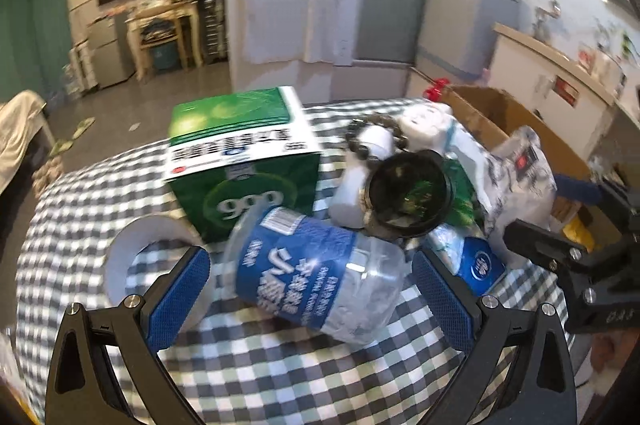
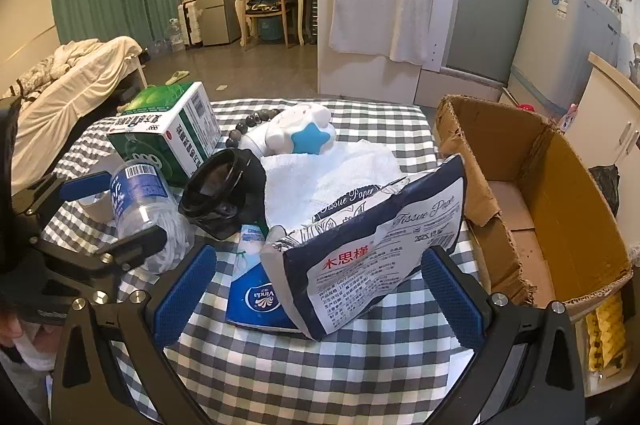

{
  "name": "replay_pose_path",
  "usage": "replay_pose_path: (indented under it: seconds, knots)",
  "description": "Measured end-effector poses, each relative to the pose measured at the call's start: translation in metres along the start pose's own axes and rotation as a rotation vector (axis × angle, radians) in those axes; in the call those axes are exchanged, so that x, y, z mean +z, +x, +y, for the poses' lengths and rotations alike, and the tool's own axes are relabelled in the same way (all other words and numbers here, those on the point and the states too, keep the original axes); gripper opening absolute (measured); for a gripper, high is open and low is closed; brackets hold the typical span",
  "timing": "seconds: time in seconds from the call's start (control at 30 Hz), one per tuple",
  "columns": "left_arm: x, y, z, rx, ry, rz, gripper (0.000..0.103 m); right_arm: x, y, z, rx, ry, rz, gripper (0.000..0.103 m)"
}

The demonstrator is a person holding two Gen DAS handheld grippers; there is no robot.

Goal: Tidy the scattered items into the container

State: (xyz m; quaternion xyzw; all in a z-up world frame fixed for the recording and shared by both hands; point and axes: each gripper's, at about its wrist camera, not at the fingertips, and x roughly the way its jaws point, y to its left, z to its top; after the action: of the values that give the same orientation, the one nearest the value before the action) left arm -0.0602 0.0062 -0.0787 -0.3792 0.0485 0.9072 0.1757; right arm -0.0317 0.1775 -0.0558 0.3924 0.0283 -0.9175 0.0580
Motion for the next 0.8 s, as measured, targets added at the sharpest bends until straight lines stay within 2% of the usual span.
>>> replay_pose_path:
  seconds: [0.13,0.33,0.5,0.67,0.7,0.77,0.8]
  knots:
    - [0.001,0.013,-0.005,0.004,0.060,0.028,0.103,0.002,0.008,0.000,-0.002,-0.007,0.007,0.103]
    - [0.002,0.034,-0.006,0.008,0.060,0.080,0.103,0.004,0.025,-0.006,-0.016,0.002,0.014,0.103]
    - [0.000,0.036,-0.008,0.013,0.036,0.062,0.102,0.004,0.031,-0.010,-0.074,0.002,-0.011,0.103]
    - [-0.001,0.035,-0.005,0.007,0.013,0.067,0.102,0.005,0.035,-0.017,-0.020,0.024,-0.021,0.100]
    - [-0.001,0.035,-0.004,0.006,0.009,0.068,0.102,0.005,0.034,-0.017,-0.006,0.023,-0.028,0.094]
    - [-0.003,0.034,-0.001,0.003,-0.011,0.072,0.102,0.005,0.032,-0.018,0.008,0.026,-0.029,0.075]
    - [-0.004,0.033,0.001,-0.001,-0.023,0.073,0.102,0.004,0.032,-0.018,0.010,0.026,-0.022,0.060]
